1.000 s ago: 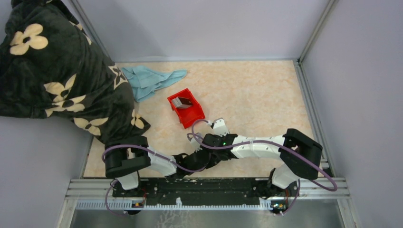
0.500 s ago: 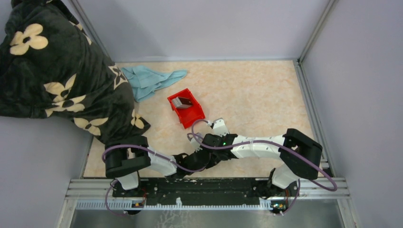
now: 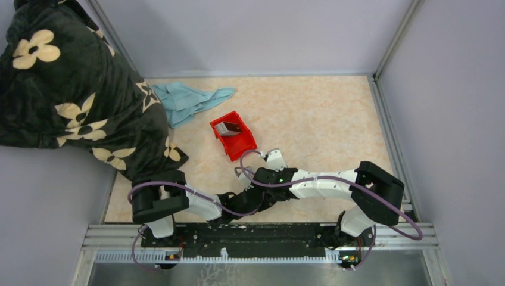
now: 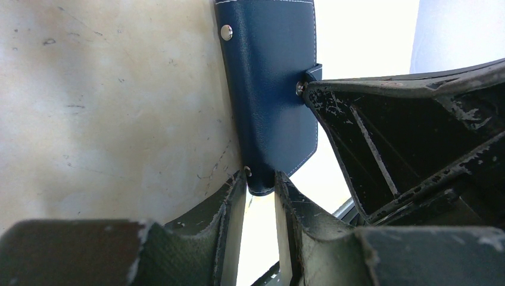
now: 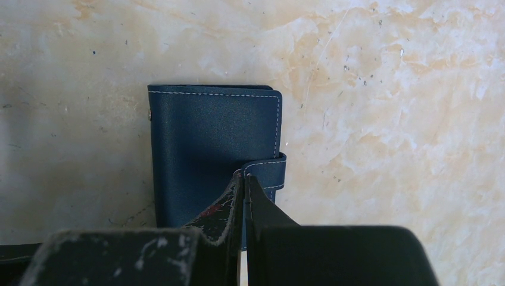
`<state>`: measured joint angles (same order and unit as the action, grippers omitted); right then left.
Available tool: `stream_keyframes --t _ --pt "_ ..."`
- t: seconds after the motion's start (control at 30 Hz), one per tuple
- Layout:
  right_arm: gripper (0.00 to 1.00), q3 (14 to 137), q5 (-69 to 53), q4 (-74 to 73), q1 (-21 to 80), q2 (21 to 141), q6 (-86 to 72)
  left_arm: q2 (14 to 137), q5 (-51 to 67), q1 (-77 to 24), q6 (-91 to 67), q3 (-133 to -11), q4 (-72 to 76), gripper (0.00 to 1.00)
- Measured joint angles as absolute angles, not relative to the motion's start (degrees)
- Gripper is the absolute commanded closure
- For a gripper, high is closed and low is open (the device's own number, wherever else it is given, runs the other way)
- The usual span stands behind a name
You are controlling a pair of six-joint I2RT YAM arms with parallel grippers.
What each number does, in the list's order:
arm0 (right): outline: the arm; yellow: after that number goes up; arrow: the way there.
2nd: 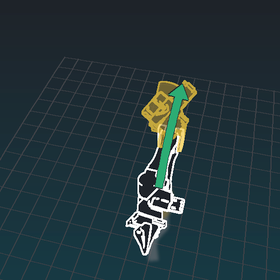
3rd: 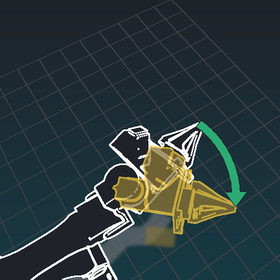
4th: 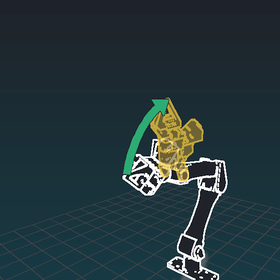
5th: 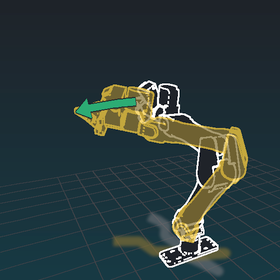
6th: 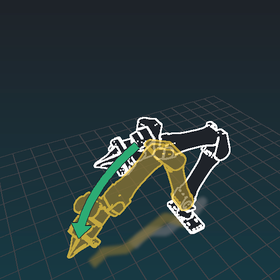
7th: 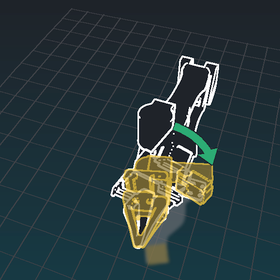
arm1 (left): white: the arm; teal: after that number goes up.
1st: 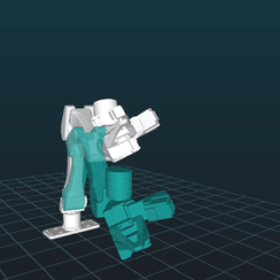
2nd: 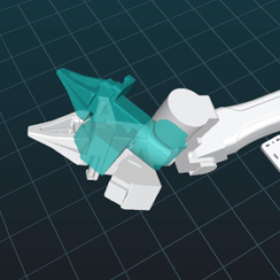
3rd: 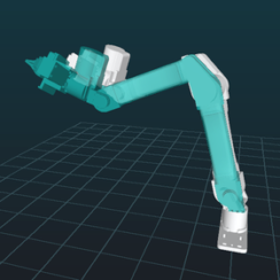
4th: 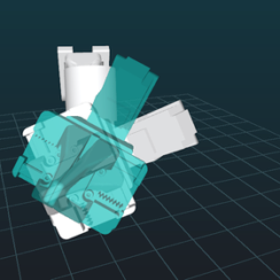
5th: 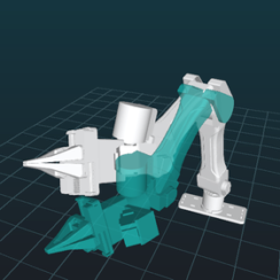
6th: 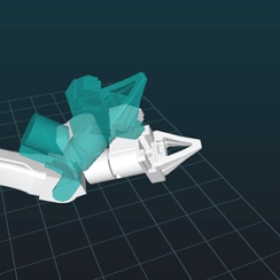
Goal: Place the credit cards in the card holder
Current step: Close the card holder at the center of the board.
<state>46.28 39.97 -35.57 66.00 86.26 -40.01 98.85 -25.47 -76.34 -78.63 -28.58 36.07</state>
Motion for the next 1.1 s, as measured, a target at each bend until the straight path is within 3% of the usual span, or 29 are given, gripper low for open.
stream_keyframes --t 1.1 --pt "1.0 48.31 38.0 -35.16 66.0 87.96 -37.45 99.02 -25.47 -76.34 -78.61 -28.58 36.38 0.66"
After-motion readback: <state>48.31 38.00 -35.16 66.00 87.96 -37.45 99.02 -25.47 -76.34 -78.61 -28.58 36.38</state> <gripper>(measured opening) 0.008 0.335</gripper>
